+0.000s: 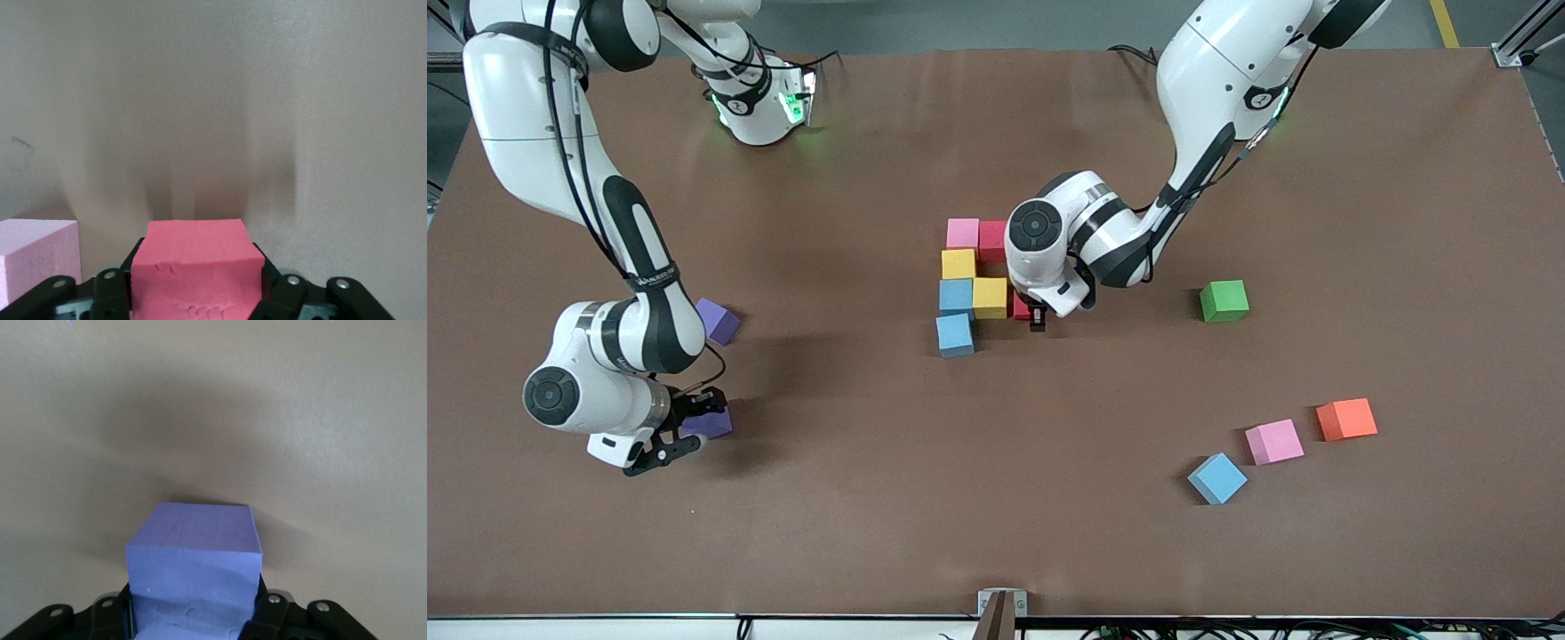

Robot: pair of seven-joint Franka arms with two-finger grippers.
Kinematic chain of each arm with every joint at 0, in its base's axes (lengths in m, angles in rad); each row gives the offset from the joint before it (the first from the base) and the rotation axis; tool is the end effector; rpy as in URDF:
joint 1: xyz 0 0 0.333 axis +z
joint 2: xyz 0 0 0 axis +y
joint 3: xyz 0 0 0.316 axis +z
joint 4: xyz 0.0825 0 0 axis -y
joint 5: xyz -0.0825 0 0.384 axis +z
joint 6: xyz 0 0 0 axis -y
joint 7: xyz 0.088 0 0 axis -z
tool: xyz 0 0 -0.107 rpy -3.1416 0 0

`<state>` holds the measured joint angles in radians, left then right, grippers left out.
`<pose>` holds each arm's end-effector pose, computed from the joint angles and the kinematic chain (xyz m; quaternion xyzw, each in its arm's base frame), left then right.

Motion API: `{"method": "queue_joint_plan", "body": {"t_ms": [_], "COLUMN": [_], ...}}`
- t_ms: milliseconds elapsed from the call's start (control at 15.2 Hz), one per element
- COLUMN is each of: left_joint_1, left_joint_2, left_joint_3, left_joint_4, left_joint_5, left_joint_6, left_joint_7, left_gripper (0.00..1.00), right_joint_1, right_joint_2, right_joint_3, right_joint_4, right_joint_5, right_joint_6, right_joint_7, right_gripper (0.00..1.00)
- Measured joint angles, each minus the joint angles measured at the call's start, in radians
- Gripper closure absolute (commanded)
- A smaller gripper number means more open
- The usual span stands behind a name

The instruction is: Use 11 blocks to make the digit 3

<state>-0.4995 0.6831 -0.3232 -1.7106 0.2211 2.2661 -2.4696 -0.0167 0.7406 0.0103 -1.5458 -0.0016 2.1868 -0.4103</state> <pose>0.4690 -0.4689 0.2024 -0.7114 -0.7012 0.0176 0.0435 0.6949 -0.0055 0.2057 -0.9786 -0.1997 0.0481 0.0131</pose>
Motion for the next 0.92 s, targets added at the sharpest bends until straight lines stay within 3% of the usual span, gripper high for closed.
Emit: {"method": "queue_joint_plan", "body": {"t_ms": [263,658,922], "left_joint_1": [-0.002,-0.013,-0.020], "left_joint_2": [0.000,0.004,0.007], "left_joint_3": [0.000,0.000,0.000], "left_joint_4": [0.000,-0.006,-0.007], "left_joint_5": [0.000,0.000,0.000], "left_joint_6": [0.016,0.016,0.016], "left_joint_7": [0.000,0.000,0.000], "left_gripper": [0.94,0.92,0.88], "right_joint_1": [0.064,0.268,0.371], "right_joint_2": [-0.008,-0.002,0.052], "right_joint_3": [0.017,0.022,0.021], "right_joint_4": [0.096,0.146,0.195], "right_joint_5": [0.002,0.034,0.060], "right_joint_6": [-0.058,-0.079,-0.070], "right_joint_7": [0.092,0.512,0.735], "right_gripper": [0.72,0.72,0.72]}}
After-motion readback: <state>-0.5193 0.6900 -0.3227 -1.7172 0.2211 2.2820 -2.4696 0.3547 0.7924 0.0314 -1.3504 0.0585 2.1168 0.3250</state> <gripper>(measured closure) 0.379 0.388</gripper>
